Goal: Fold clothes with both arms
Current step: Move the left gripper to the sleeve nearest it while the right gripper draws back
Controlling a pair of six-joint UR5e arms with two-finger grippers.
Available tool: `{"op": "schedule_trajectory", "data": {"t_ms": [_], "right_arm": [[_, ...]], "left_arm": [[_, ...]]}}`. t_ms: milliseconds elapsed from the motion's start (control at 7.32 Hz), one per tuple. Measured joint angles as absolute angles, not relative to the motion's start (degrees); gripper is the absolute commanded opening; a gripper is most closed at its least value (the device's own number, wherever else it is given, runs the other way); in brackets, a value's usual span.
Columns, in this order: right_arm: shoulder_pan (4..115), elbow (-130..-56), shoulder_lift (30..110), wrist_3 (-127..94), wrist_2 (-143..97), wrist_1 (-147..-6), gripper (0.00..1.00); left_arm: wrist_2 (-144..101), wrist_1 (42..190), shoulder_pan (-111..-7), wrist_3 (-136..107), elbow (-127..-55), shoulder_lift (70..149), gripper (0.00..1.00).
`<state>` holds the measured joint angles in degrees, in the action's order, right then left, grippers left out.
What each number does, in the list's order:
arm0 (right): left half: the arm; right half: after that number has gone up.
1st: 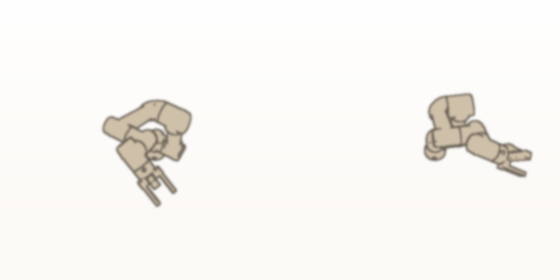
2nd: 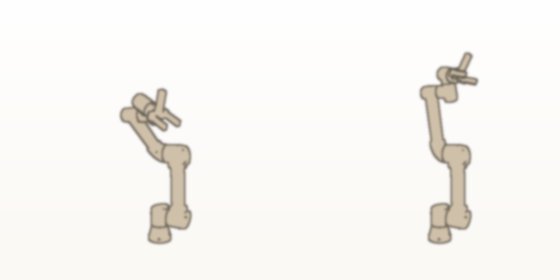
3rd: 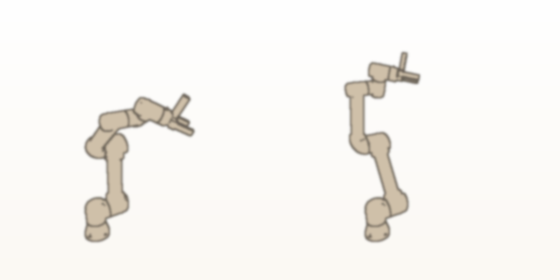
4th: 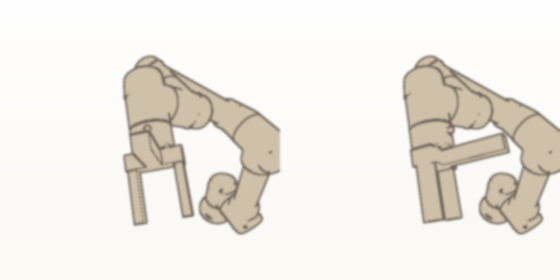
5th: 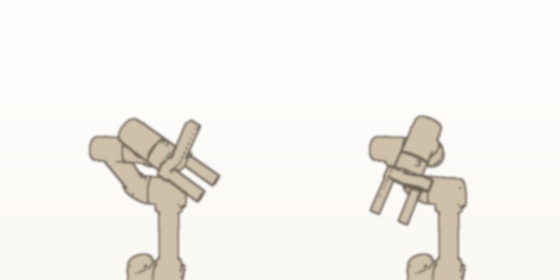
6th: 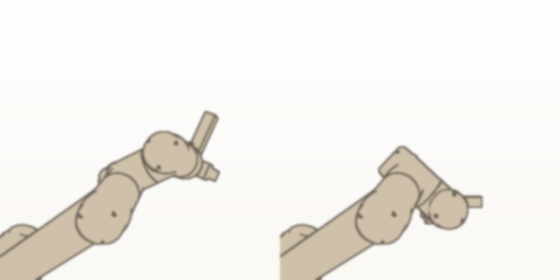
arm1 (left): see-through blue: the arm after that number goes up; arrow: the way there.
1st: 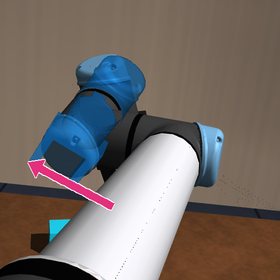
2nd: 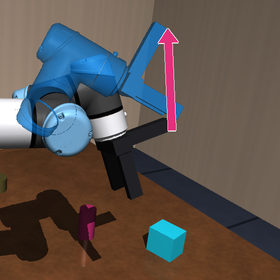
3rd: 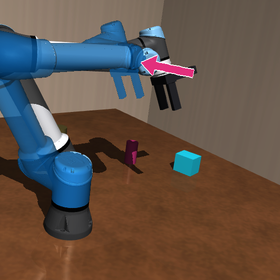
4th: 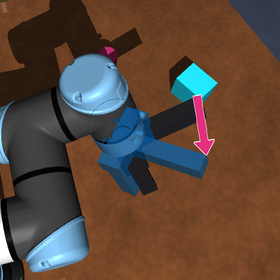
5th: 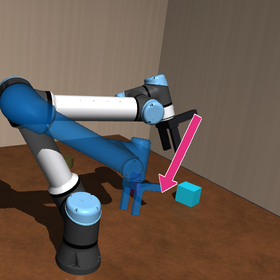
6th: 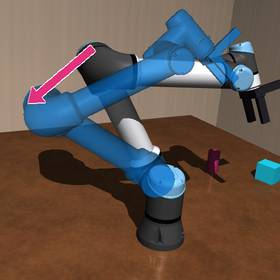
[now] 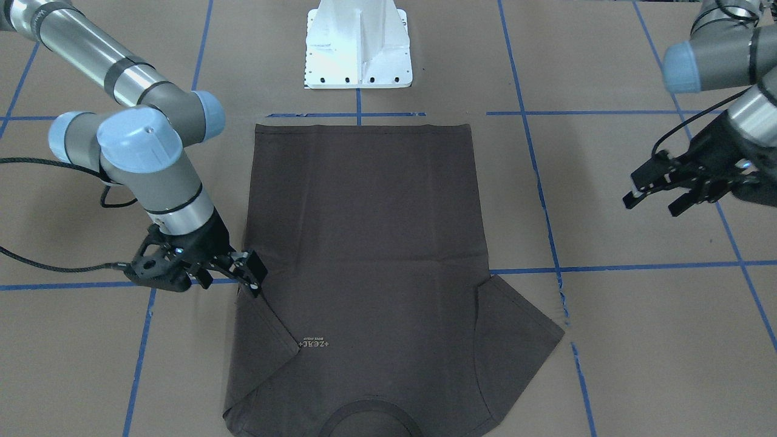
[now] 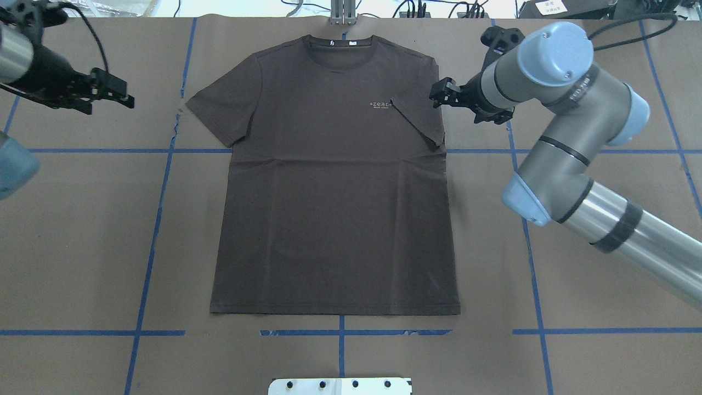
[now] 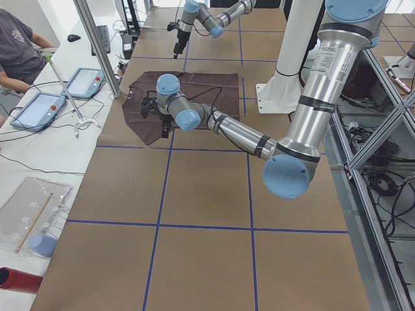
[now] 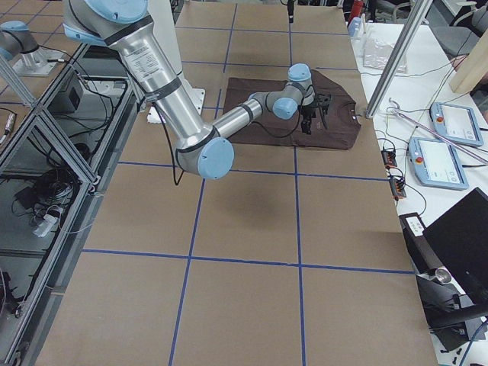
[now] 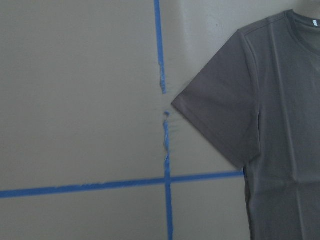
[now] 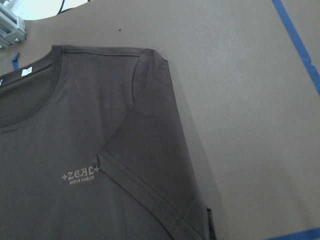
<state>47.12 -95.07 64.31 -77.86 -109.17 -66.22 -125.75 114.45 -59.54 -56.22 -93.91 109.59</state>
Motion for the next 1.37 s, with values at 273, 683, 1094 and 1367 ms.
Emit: {"op": "schedule_trajectory", "data": {"t_ms": [273,683,1094,1367], "right_arm": [[47.3,-104.7,73.3,-77.8,-111.3,-66.2,1.00],[47.2,-107.0,76.5,-77.8,-111.4,-66.2,1.00],[47.2,-106.3,76.5,-77.8,-110.9,-66.2,1.00],[47.1,-105.7,76.3,-77.8,-110.1,-66.4,1.00]], "left_arm": [[-118.9,117.1,-55.2,-61.9,-82.3,117.0,0.78],[-108.8,120.3,-52.5,-63.0,-68.5,124.8,0.70],[-106.0,124.6,-51.7,-63.0,-62.0,127.4,0.65],[-105.8,125.0,-51.4,-62.9,-60.9,128.1,0.63]]}}
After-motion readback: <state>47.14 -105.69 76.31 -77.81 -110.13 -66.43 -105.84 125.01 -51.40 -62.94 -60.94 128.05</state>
